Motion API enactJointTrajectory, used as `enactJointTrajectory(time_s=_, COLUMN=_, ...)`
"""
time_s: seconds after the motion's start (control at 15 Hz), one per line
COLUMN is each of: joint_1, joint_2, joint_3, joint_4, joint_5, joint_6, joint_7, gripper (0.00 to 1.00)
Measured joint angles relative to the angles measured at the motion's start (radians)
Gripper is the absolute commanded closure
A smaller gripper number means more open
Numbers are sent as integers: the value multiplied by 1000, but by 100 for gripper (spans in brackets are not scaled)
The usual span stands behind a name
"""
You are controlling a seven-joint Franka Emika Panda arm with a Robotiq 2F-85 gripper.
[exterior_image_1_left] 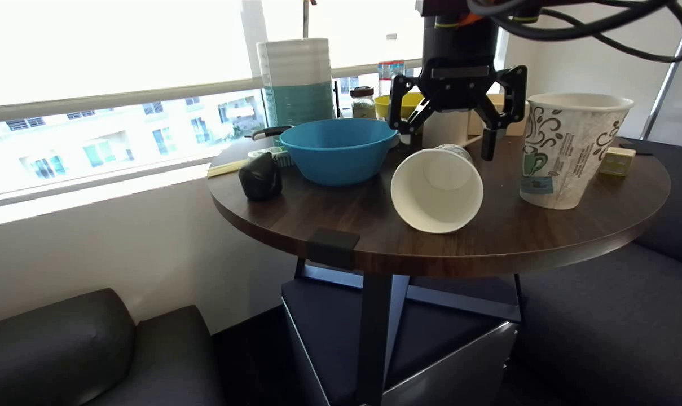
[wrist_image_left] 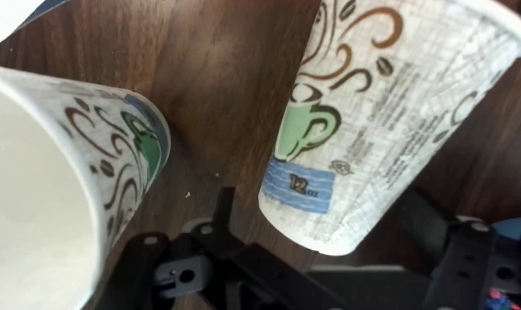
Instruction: Turn the paper cup on the left upside down, pick up the paper cup on the right and put it on the paper cup to the left
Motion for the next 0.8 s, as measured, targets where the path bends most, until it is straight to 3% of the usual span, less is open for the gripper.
enactJointTrajectory(time_s=0.2, joint_1=0, joint_2=12, joint_3=-8, joint_4=0, joint_5=2, joint_6=-1, joint_7=5, gripper=56)
enactJointTrajectory(time_s=0.27, joint_1=0, joint_2=14, joint_3=-11, joint_4=0, joint_5=3, joint_6=-2, joint_7=6, gripper=14)
enactJointTrajectory(time_s=0.33, joint_1=0, joint_2=14, joint_3=-13, joint_4=2, joint_5=6, joint_6=-3, joint_7=6, gripper=14)
enactJointTrajectory(time_s=0.4, joint_1=0, joint_2=15, joint_3=-15, joint_4=2, joint_5=8, joint_6=-4, joint_7=7, gripper=20)
enactJointTrajectory(time_s=0.47, joint_1=0, joint_2=15, joint_3=-17, joint_4=2, joint_5=9, joint_6=-5, joint_7=8, gripper=51)
enactJointTrajectory(time_s=0.6, joint_1=0, joint_2=17, joint_3=-18, joint_4=2, joint_5=10, joint_6=-7, joint_7=9, gripper=48)
enactJointTrajectory(time_s=0.73, joint_1=0, joint_2=17, joint_3=-20, joint_4=2, joint_5=10, joint_6=-8, joint_7=10, gripper=62)
enactJointTrajectory(time_s=0.8, joint_1=0, joint_2=16, joint_3=-21, joint_4=3, joint_5=10, joint_6=-9, joint_7=10, gripper=62)
